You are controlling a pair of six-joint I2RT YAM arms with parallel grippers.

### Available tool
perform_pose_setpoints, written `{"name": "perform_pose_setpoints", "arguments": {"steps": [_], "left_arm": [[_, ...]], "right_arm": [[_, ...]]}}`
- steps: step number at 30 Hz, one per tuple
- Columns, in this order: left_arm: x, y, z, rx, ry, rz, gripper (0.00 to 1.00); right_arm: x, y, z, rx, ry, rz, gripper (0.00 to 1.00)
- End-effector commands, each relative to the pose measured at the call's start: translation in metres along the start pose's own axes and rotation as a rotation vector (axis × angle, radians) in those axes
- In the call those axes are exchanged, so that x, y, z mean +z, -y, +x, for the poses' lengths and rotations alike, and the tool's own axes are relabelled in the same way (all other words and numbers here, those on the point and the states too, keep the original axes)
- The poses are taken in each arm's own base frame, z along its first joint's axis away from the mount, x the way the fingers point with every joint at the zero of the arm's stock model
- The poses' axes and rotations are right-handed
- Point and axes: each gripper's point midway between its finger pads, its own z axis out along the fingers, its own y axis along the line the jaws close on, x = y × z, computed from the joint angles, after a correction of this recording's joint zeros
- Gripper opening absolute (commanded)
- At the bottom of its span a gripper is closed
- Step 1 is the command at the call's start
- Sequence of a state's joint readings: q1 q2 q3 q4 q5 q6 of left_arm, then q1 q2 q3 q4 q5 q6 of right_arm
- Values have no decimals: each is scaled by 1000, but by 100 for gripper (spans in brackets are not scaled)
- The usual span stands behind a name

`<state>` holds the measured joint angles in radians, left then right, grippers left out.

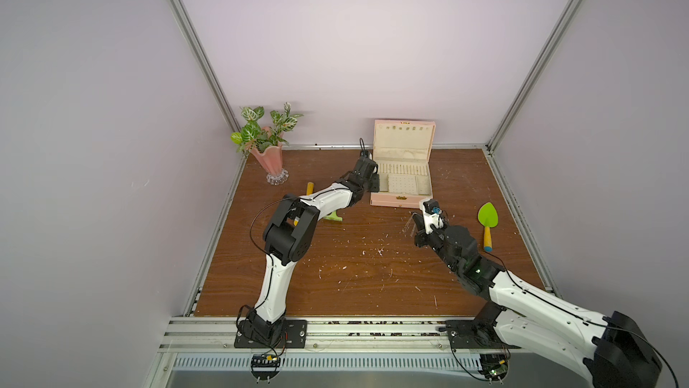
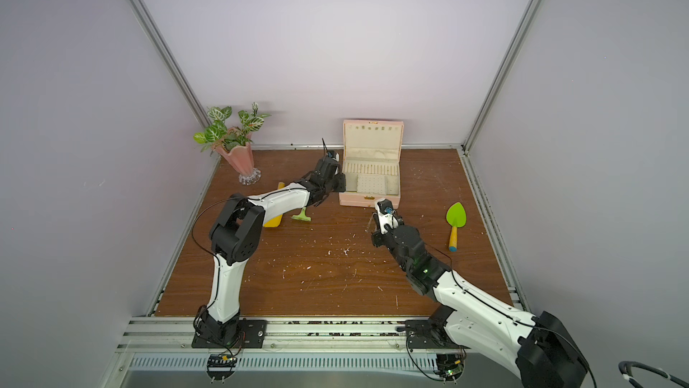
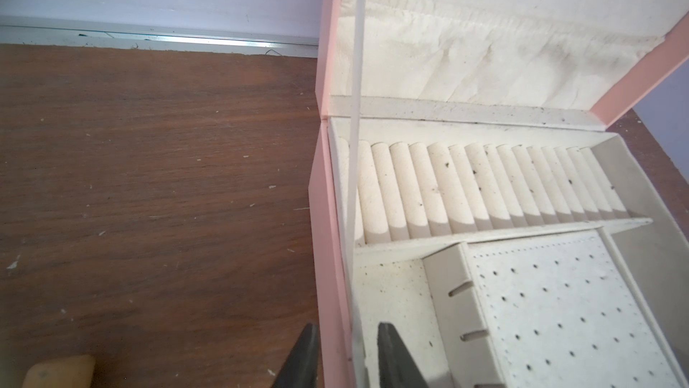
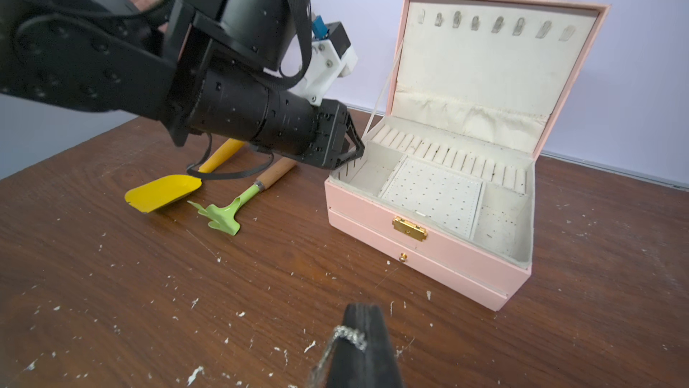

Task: Put jewelry chain into jewelry box
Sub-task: Move the jewelry box to the center of the board.

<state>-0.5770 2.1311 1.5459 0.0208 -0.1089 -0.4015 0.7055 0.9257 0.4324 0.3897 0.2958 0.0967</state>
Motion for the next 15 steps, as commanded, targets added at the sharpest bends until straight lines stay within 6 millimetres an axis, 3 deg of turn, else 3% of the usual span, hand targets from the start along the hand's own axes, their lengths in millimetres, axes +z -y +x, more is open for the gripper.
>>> {"name": "perform_pose_setpoints", "arguments": {"steps": [1,3,6,10,15], "left_arm": [[1,-10,16,-9,-40,-28,25],[-1,-12,18,-10,-43,-40,23],[0,-13,26,-14,-61,-40,30],[3,-8,32,-1,-71,-33,32],[6,-10,38,-4,-76,-47,19]], "right_arm": [[-4,8,-25,3,53,37,0],[-5,8,-27,-1,54,42,0],[-6,9,-28,-2,53,43,0],[-7,9,-27,2,54,45,0],[-8,10,-22,7,46,44,0]]}}
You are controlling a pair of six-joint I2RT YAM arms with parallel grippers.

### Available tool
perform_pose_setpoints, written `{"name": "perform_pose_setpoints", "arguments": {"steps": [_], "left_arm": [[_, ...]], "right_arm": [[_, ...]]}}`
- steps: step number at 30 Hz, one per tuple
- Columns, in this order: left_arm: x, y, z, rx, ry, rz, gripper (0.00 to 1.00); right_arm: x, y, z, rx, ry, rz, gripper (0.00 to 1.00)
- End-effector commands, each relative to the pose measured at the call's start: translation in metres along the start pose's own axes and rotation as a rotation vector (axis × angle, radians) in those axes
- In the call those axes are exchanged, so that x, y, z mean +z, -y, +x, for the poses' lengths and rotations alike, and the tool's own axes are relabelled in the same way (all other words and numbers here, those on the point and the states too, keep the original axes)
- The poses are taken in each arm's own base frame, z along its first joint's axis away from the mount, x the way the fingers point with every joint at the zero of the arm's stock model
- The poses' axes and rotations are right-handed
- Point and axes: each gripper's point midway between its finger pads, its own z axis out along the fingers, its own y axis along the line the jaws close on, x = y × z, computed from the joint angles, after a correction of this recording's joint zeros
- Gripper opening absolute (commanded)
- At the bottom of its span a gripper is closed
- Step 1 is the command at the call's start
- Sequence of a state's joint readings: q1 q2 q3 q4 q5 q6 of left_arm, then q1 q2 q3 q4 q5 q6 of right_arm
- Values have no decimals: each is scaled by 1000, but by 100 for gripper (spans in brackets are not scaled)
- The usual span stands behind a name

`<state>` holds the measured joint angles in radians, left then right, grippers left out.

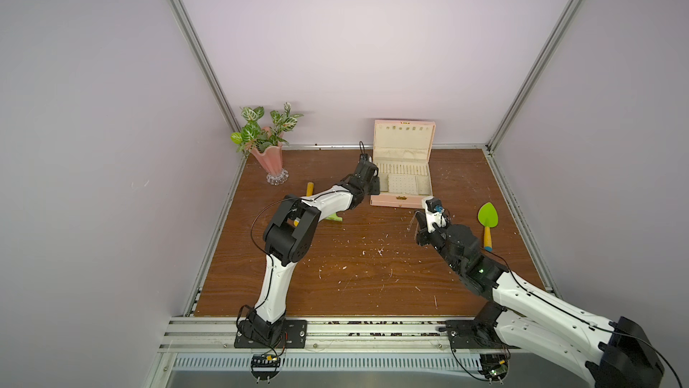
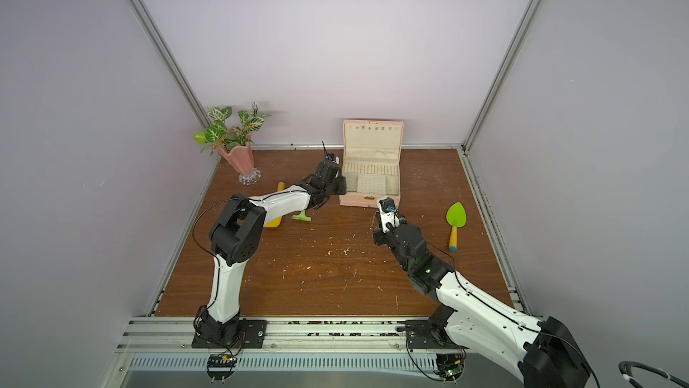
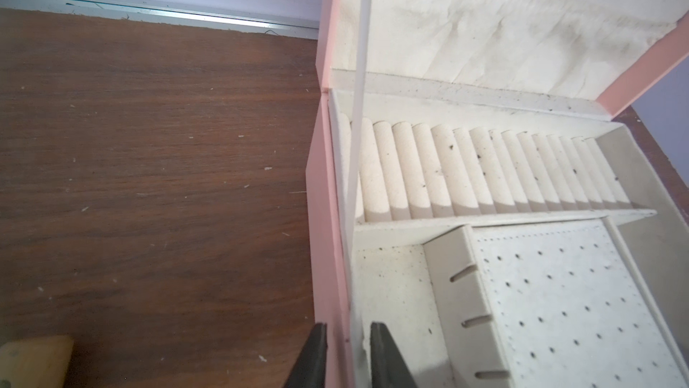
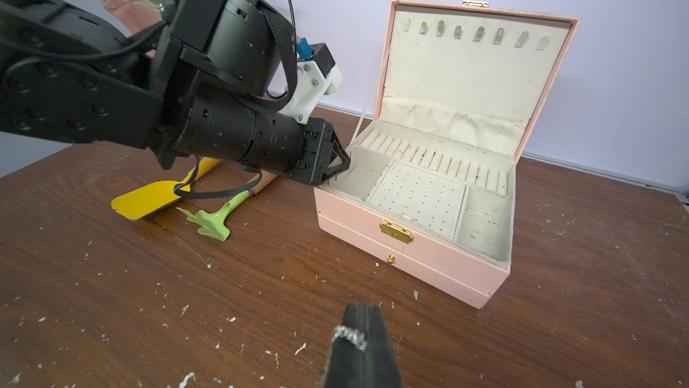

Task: Put jewelry chain into jewelry box
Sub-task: Move the jewelry box to the center of the board.

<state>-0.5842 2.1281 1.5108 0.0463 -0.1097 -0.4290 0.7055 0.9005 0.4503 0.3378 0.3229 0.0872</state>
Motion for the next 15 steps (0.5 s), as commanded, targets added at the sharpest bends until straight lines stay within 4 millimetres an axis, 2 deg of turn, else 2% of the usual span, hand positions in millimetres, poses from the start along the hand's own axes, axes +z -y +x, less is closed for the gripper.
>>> {"name": "perform_pose_setpoints", "arguments": {"steps": [1,7,8,10,15], "left_arm": [[4,-12,25,16,-64,-54,17],[-12,-9,15,37,-52,-79,2],[-15,-13,25,44,-72,-91,1],[-23,-15,31,47,-86,-99,1],[-62,-10,43,64,-83,-116,1]], "right_arm": [[-4,5,-17,18,49,19,0],[-6,6,-18,14,45,22,0],[-6,6,-20,14,46,21,0],[-7,6,-22,12,50,20,0],[-5,4,-28,0,65,11,0]]}}
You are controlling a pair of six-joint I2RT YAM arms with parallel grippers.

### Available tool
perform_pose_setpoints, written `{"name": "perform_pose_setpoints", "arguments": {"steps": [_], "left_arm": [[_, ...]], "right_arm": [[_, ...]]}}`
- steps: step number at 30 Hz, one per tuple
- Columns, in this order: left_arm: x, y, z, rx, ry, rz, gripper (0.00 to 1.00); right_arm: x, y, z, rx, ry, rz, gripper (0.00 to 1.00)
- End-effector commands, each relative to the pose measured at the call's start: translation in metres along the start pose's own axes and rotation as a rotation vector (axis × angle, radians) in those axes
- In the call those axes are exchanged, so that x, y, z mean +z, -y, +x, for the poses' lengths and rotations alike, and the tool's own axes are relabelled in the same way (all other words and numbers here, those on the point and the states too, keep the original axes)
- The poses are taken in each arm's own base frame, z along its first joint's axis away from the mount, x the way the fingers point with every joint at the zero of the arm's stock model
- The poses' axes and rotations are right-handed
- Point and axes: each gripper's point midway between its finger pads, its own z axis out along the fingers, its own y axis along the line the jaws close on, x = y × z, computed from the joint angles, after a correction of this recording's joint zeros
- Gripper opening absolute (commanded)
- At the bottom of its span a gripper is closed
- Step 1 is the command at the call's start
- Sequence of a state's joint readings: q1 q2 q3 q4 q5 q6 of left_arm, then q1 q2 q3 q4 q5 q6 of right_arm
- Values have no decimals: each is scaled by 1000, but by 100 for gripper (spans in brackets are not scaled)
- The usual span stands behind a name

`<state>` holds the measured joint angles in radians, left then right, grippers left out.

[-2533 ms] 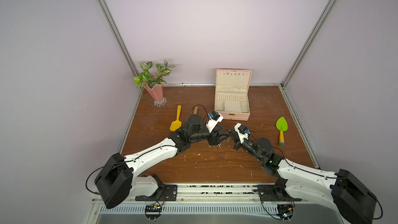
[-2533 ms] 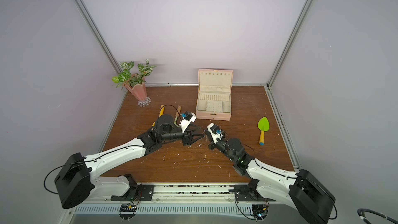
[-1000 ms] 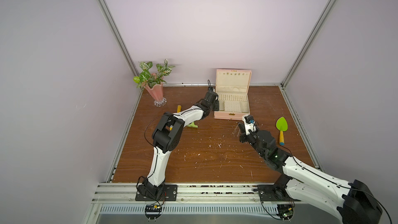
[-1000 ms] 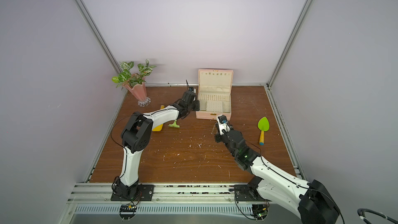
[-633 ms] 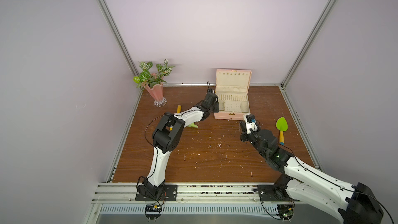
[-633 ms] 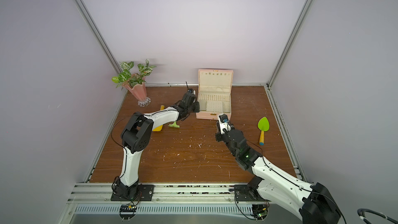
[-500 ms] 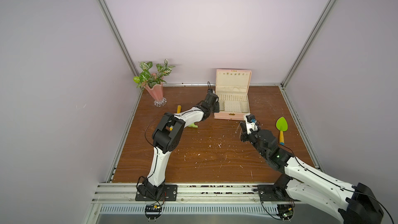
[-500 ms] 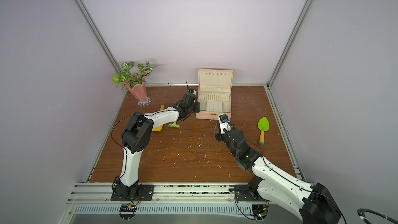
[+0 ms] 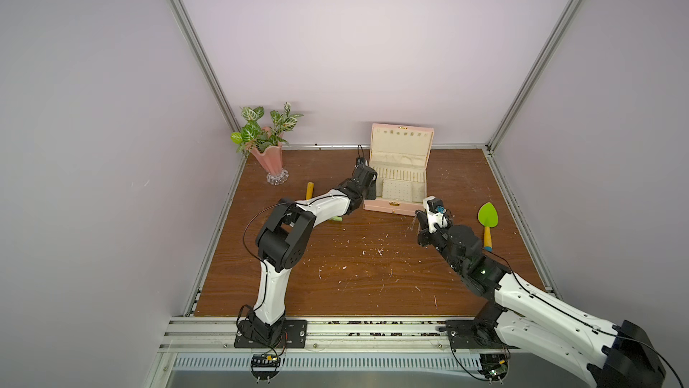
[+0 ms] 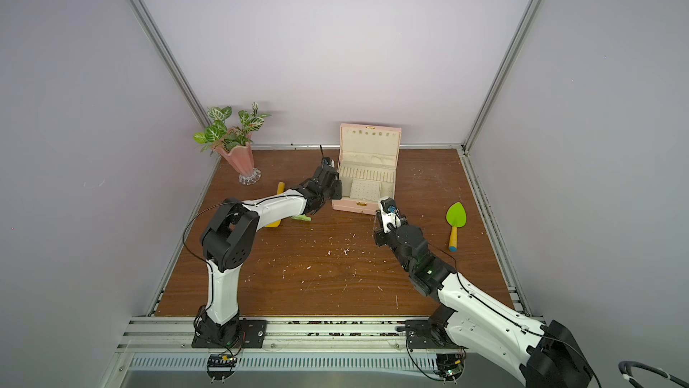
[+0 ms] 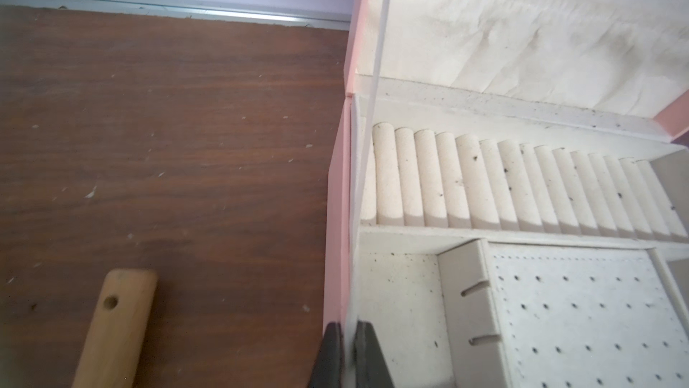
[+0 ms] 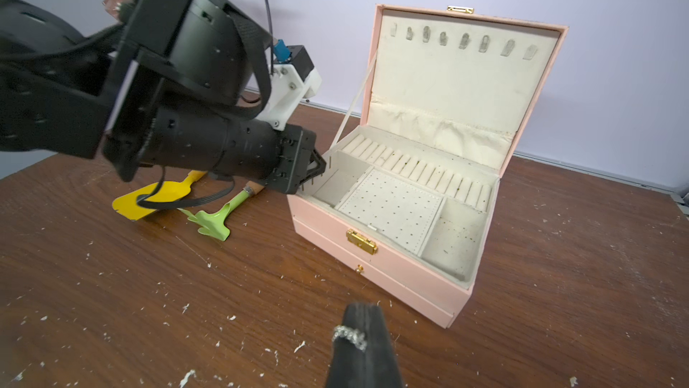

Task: Put jewelry chain into jewelry box
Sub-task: Move the jewelry box to the center of the board.

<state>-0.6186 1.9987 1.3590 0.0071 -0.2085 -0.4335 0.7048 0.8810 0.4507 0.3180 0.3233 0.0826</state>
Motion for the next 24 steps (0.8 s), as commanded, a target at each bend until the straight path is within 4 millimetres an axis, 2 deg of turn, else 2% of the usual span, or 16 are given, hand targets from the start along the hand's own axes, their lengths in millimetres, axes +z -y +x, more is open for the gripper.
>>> {"name": "perform_pose_setpoints", "arguments": {"steps": [1,7,14,21,24], "left_arm": [[-35,2,27,41,-66,-24,1],[-81,-9,79,-1,-109,-26,1],[-135,-14,130,-76,-130,-19,1],[-164,-11,176,-123,-206,-2,1],[-175,-9,179,-130,-200,18,2]], "right_arm": [[-1,2,-28,1,67,5,0],[0,-10,-41,-10,111,-59,0],[4,-22,-45,-19,126,-138,0],[1,-40,-49,-19,152,-248,0],[0,-43,-47,-33,157,-270,0]]}}
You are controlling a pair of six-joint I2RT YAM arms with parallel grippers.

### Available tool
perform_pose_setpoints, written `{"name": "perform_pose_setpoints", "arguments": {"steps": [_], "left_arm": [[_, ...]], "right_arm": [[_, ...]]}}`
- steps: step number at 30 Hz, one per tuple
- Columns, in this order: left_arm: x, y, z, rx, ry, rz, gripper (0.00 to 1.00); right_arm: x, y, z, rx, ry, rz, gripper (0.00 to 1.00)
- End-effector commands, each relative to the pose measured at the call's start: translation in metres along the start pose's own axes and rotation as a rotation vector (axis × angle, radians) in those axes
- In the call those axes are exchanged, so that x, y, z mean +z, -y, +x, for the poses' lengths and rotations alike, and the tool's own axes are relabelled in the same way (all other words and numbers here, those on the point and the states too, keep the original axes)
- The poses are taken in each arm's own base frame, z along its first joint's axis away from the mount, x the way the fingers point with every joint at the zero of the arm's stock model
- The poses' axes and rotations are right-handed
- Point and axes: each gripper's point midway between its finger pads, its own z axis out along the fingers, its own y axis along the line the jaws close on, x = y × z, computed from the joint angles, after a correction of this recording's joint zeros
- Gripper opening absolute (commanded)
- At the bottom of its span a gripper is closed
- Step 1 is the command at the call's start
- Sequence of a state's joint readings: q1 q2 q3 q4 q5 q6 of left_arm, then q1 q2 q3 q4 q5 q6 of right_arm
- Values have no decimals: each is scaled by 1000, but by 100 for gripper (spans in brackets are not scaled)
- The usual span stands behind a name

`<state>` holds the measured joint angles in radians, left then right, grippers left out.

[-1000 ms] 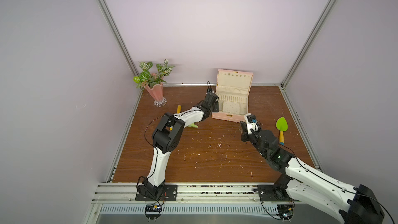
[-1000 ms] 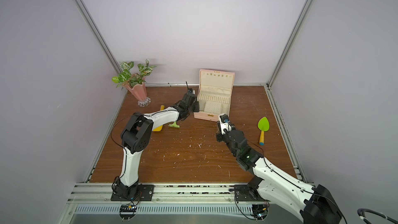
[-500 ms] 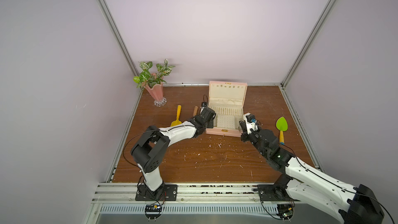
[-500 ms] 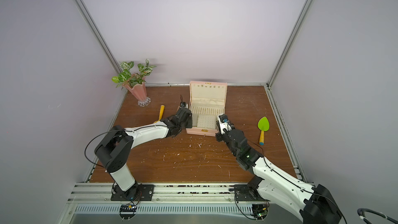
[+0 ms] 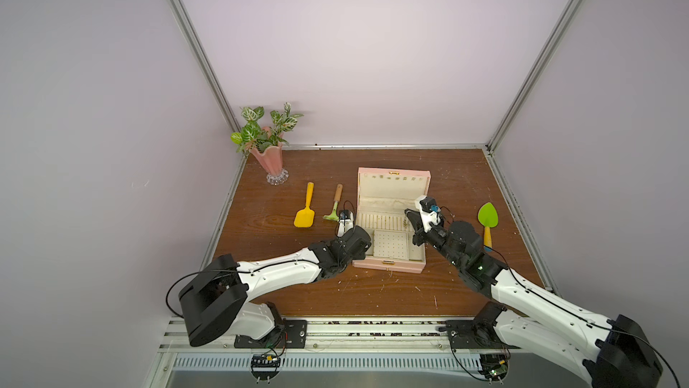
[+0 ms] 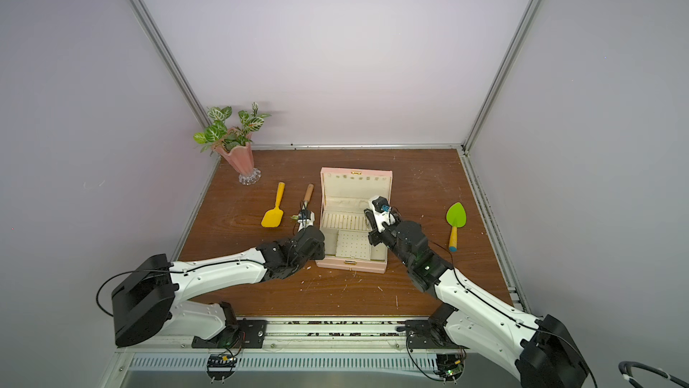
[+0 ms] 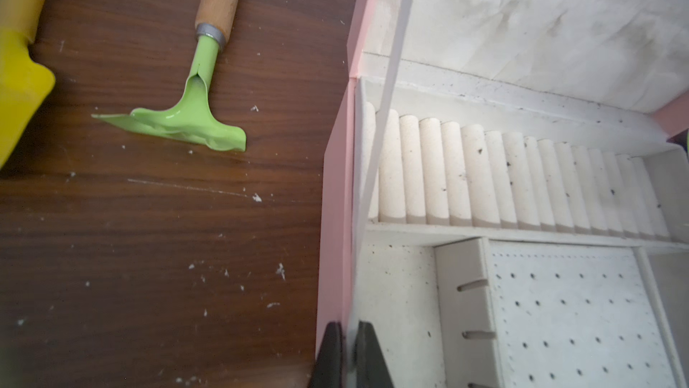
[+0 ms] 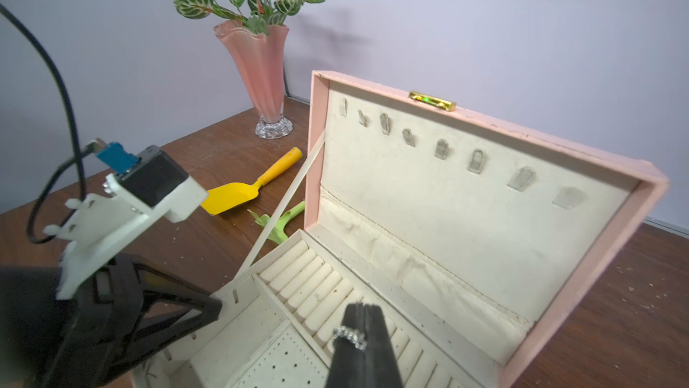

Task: Put jewelry chain into jewelry box
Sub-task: Move the jewelry box to the center of the board, then open the fastener on the jewelry box.

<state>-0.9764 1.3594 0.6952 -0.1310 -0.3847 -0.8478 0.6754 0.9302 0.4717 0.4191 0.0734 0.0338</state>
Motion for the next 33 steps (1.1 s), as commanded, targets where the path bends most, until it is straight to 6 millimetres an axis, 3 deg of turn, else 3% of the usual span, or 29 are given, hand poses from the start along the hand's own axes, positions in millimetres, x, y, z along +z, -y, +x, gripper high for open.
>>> {"name": "perform_pose_setpoints", "arguments": {"steps": [1,6,10,15,21,33], "left_arm": [[-11,-6,29,-9,-91,5,6],[-34,4,-11,77,66,64,54],[-58,27,-57,274,222,116,66],[-75,71,-95,603,362,299,63],[-84,115,-112,932,612,440,52],[-47,147,-162,1041,786,449,38]], "right_arm": [[-1,-7,-27,-17,93,-51,0],[-2,-7,-25,-5,115,-78,0],[-2,-10,-25,-16,135,-114,0],[-1,-9,-20,-30,143,-128,0],[-1,-6,-18,-36,158,-155,0],[-4,-2,-9,-25,157,-160,0]]}}
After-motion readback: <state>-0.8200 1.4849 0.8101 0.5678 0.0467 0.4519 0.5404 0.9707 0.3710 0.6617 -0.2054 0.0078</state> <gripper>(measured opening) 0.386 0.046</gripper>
